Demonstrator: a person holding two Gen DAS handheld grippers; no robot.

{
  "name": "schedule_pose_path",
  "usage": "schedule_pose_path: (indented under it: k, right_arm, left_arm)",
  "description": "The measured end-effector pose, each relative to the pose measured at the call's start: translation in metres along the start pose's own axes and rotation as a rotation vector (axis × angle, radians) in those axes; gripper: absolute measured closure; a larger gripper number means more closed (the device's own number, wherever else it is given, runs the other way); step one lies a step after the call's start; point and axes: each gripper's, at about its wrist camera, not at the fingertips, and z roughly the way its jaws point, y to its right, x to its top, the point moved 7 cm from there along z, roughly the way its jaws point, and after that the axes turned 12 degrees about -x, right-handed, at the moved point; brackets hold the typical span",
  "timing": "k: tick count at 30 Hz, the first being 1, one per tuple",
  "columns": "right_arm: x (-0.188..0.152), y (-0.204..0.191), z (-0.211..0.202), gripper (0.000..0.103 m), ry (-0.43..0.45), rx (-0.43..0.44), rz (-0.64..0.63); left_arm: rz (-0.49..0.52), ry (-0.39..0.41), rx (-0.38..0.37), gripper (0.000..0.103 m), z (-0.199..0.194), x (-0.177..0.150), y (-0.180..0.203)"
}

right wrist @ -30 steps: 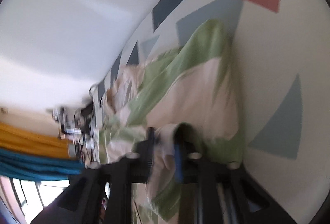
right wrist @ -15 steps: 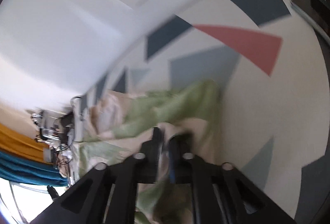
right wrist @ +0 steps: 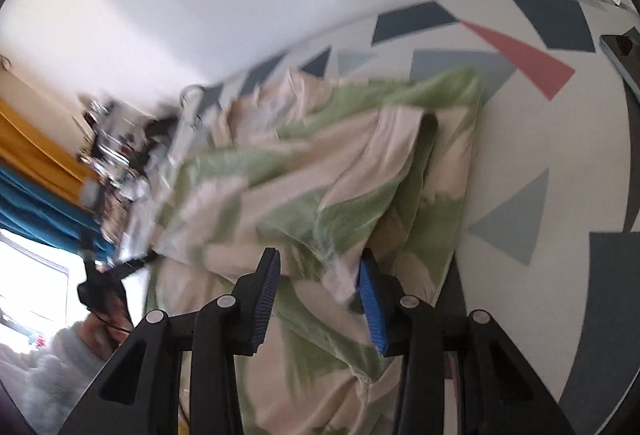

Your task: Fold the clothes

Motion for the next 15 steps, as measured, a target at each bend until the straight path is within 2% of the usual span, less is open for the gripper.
schedule_pose_path:
  k: [1,2,6,7,10,12,13,15]
  right_arm:
    - [-0.002,0.000,0.004,0.095,-0.007,-0.002,0.001]
    - [-0.003,-0.001,0.002,0.098,-0.005,-0.008,-0.012]
    - [0.004,-0.002,-0.029,0.100,0.066,0.022,-0.017]
    - [0.004,0.000,-0.035,0.100,0.070,0.029,-0.014]
    - [-0.001,0.008,-0.050,0.100,0.064,0.043,-0.006]
    - [-0.016,0.011,-0.038,0.100,-0.012,0.009,-0.034]
    - [-0.025,0.012,-0.028,0.100,-0.056,-0.024,-0.049]
    - [-0.038,0.019,-0.014,0.100,-0.114,-0.064,-0.055]
  left_arm:
    - [-0.001,-0.001,-0.001,0.061,0.000,0.000,0.000]
    - [-0.001,-0.002,-0.001,0.061,0.000,0.001,0.000]
    - [-0.002,-0.008,-0.010,0.061,0.003,0.006,0.006]
    - [-0.003,-0.007,-0.013,0.061,0.002,-0.004,0.001]
    - [0.001,-0.003,-0.020,0.061,0.001,-0.005,0.001]
    - [0.003,-0.003,-0.025,0.061,0.001,-0.005,0.001]
    - [0.002,-0.003,-0.028,0.061,-0.008,-0.021,0.004]
    - [0.004,-0.007,-0.034,0.061,-0.010,-0.016,-0.003]
